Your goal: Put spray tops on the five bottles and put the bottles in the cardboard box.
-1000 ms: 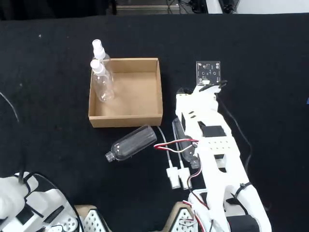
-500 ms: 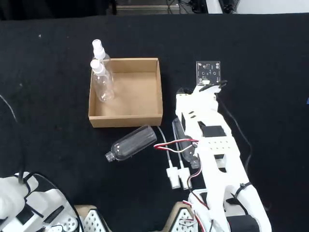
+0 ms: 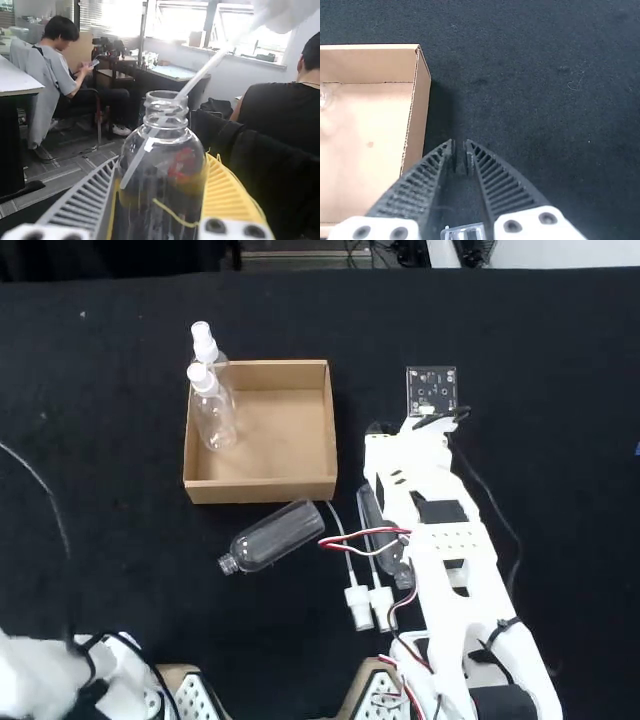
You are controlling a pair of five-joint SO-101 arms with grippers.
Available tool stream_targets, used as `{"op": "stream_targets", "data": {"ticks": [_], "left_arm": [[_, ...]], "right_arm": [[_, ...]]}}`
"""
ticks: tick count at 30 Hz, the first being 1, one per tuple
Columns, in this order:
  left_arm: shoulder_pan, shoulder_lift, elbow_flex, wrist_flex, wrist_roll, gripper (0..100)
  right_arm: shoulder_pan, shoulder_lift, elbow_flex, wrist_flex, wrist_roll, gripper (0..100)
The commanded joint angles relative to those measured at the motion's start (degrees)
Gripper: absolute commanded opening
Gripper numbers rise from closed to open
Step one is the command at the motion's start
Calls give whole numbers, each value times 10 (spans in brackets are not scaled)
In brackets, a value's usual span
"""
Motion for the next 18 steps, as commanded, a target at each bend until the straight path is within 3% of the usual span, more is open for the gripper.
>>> {"op": "stream_targets", "data": {"ticks": [1,6,12,18], "left_arm": [[2,-40,56,-42,7,116],[3,-76,86,-42,47,116],[51,-98,137,-45,46,116],[56,-127,140,-57,46,116]], "right_arm": [[11,-27,-4,-16,7,11],[11,-27,-4,-15,7,11],[11,-27,-4,-15,7,11],[11,-27,-4,-15,7,11]]}}
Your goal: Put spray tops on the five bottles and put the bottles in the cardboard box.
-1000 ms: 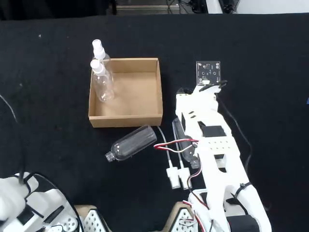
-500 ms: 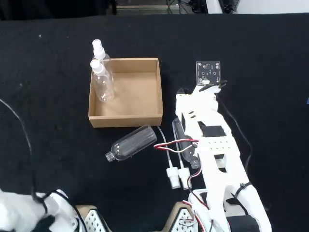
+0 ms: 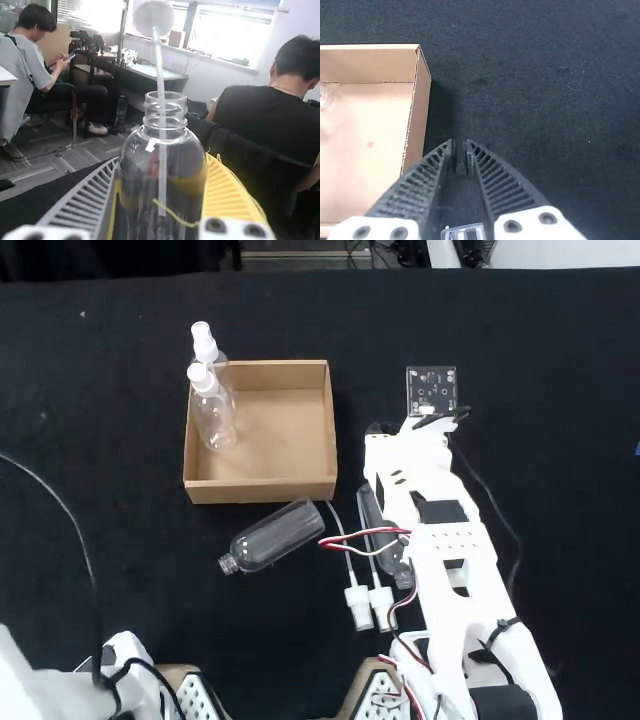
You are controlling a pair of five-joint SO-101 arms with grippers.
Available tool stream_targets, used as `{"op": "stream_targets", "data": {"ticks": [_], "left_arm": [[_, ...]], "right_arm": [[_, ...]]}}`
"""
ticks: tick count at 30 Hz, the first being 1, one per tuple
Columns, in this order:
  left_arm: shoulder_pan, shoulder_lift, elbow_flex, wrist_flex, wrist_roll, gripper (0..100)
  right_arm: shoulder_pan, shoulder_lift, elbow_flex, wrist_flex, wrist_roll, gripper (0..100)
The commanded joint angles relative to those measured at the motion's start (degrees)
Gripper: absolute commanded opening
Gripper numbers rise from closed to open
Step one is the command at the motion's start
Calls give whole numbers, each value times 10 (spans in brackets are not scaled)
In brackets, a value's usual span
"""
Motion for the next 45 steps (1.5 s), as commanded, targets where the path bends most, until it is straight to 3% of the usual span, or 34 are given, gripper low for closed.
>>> {"op": "stream_targets", "data": {"ticks": [1,15,23,28,37,45], "left_arm": [[12,-26,2,-22,0,116],[13,-55,3,36,-1,116],[18,-105,94,53,-1,116],[70,-200,262,-22,-23,116],[70,-415,654,-272,-61,116],[73,-474,771,-339,-58,116]], "right_arm": [[11,-27,-4,-15,7,11],[11,-27,-4,-15,7,11],[11,-27,-4,-15,7,11],[11,-27,-3,-15,7,11],[11,-27,-3,-15,7,11],[11,-27,-3,-15,7,11]]}}
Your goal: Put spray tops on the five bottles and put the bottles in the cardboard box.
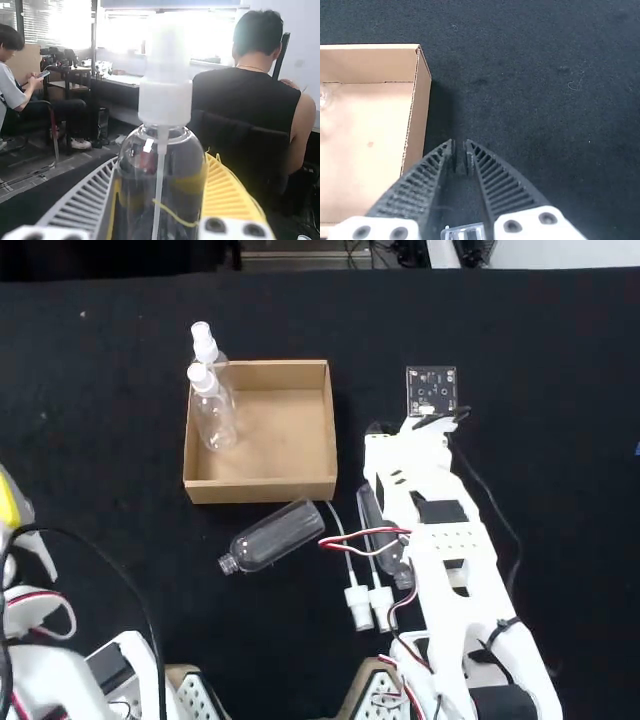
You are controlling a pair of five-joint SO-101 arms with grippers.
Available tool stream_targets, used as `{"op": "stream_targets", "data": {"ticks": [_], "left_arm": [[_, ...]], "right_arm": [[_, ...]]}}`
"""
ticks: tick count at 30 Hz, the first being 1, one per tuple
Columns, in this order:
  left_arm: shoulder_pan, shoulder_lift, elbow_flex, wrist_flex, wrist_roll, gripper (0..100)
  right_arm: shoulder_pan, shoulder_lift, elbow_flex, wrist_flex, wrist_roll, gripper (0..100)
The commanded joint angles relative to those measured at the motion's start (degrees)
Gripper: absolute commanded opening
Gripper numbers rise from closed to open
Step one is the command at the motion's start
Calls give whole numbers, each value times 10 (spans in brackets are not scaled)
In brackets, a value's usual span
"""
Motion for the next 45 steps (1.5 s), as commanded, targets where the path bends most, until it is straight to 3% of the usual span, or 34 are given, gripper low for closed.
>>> {"op": "stream_targets", "data": {"ticks": [1,6,14,20,27,30,37,45], "left_arm": [[11,1,32,-32,2,116],[41,11,140,-156,62,116],[169,10,369,-401,62,117],[176,10,526,-580,59,120],[176,11,698,-775,-97,120],[167,11,713,-782,-130,119],[120,36,711,-776,-131,116],[88,317,589,-826,-131,116]], "right_arm": [[11,-27,-3,-15,7,11],[11,-27,-3,-15,7,11],[32,-27,-5,-18,7,11],[33,-27,-7,-19,7,11],[33,-27,-6,-19,7,11],[32,-27,-5,-19,7,11],[32,-27,-4,-19,7,11],[32,-27,-4,-19,7,11]]}}
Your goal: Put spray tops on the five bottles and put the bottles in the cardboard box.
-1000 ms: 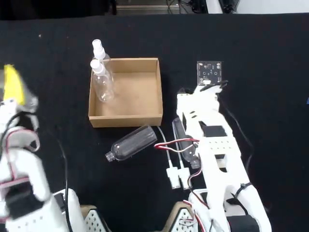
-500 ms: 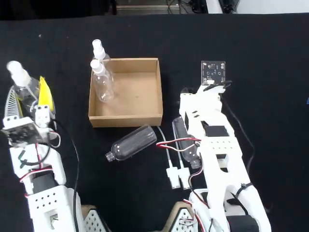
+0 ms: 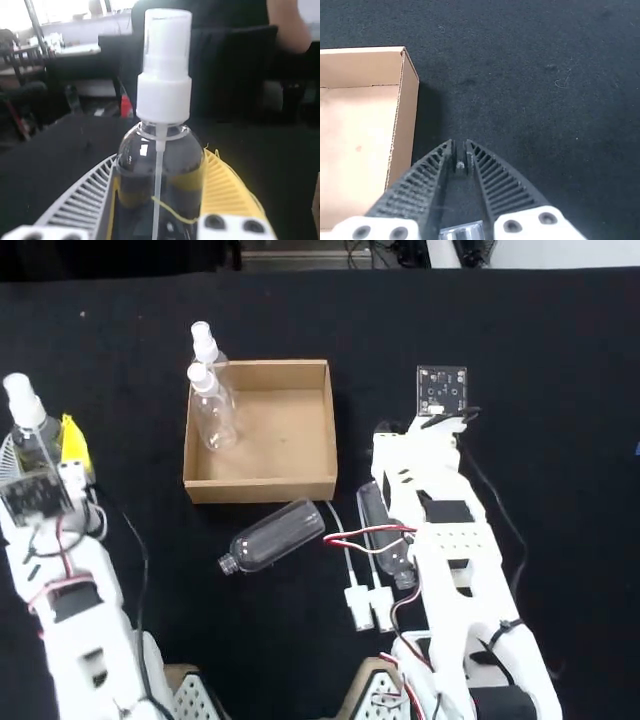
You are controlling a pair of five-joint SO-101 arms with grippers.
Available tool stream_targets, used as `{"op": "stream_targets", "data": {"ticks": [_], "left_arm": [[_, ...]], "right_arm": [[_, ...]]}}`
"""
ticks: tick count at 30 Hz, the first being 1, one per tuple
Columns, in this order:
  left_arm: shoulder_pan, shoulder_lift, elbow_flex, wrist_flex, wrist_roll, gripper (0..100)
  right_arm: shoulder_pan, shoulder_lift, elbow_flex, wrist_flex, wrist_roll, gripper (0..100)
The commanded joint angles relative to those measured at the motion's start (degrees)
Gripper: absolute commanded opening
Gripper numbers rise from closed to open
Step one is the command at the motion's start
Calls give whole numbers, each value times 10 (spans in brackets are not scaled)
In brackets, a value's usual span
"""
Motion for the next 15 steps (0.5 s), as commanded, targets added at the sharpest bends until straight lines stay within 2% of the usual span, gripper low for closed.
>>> {"op": "stream_targets", "data": {"ticks": [1,4,11,15], "left_arm": [[-22,191,-101,-52,-4,116],[-30,273,-103,-119,-4,117],[-32,350,-58,-308,-4,120],[-40,381,-36,-355,-7,120]], "right_arm": [[11,-27,-4,-19,7,11],[11,-27,-4,-19,7,11],[11,-27,-4,-19,7,11],[11,-27,-4,-19,7,11]]}}
